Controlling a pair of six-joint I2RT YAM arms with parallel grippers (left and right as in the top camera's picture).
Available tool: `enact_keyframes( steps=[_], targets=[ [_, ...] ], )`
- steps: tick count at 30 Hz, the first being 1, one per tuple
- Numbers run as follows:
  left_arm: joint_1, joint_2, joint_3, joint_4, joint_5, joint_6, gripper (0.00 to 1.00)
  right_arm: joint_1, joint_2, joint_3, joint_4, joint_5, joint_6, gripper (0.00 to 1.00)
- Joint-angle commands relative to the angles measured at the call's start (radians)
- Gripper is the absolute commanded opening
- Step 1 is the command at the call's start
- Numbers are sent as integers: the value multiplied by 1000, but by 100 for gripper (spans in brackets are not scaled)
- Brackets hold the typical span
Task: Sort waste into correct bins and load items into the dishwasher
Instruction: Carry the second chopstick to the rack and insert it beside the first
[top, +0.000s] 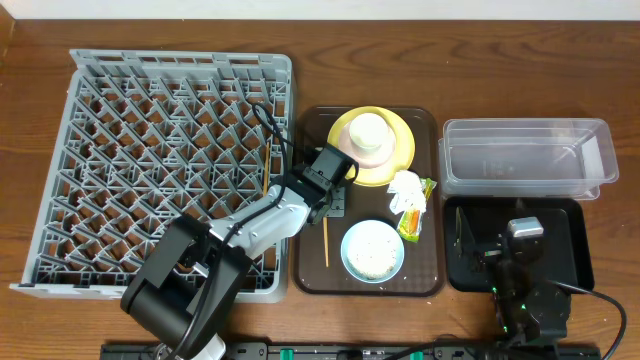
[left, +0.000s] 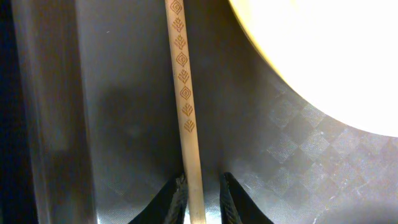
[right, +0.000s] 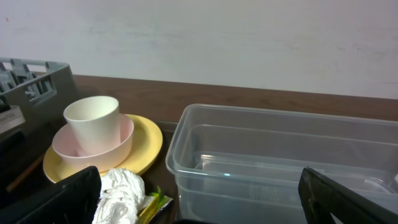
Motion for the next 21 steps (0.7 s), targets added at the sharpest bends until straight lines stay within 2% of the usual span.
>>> enact_keyframes(
  steps=[1,13,21],
  targets=[
    [-5,86,-58,-33,58,5,20,-5,0,-2,-3,-5,7,99],
    [-50,86,-58,-37,-47,-33,21,-5,0,-2,-3,-5,7,99],
    [-51,98,-58,-37,-51,-42,20,-5,0,-2,-3,-5,7,99]
  ],
)
